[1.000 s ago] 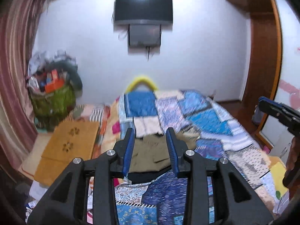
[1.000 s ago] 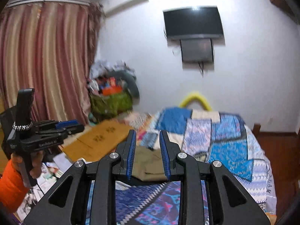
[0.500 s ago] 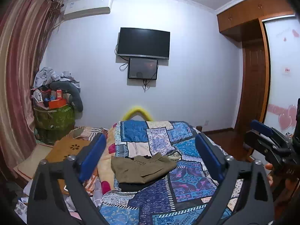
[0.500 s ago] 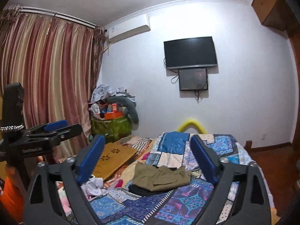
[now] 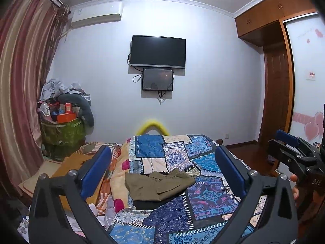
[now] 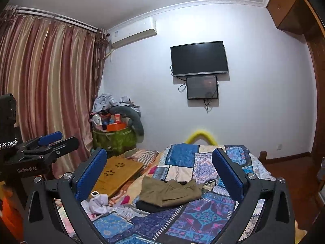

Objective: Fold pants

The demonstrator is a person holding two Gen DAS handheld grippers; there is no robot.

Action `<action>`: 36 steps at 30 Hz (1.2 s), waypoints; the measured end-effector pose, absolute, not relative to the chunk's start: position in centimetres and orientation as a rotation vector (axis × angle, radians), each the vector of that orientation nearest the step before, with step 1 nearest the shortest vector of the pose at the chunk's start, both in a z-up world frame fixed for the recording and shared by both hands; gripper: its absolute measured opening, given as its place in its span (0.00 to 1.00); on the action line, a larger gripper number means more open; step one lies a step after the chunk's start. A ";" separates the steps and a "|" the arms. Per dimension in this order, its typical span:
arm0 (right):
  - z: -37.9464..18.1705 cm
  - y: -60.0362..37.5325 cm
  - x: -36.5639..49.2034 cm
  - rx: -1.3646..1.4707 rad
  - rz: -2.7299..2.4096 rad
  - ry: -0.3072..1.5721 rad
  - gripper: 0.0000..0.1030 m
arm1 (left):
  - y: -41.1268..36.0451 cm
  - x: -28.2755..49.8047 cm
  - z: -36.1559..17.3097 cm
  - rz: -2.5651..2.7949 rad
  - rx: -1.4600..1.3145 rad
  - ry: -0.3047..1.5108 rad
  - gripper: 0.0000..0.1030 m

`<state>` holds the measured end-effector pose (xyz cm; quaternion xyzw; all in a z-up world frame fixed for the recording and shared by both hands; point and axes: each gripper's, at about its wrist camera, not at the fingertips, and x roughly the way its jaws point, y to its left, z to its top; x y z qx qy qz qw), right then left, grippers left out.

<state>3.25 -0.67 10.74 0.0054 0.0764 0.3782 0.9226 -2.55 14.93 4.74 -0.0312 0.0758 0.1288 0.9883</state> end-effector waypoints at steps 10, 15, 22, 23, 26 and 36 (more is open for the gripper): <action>10.1 -0.9 3.1 0.009 0.753 0.180 1.00 | 15.1 -1.7 4.1 0.261 -0.076 0.174 1.00; 10.0 -1.1 3.3 0.012 0.745 0.193 1.00 | 14.8 -1.5 3.9 0.263 -0.067 0.182 1.00; 10.0 -1.2 3.3 0.017 0.741 0.197 1.00 | 14.8 -1.2 3.8 0.249 -0.070 0.188 1.00; 10.1 -1.3 3.4 0.016 0.739 0.197 1.00 | 14.8 -1.2 3.8 0.249 -0.069 0.190 1.00; 10.1 -1.2 3.3 0.018 0.740 0.200 1.00 | 15.0 -1.3 3.8 0.245 -0.075 0.190 1.00; 10.1 -1.1 3.3 0.019 0.733 0.210 1.00 | 15.5 -1.1 3.4 0.239 -0.075 0.204 1.00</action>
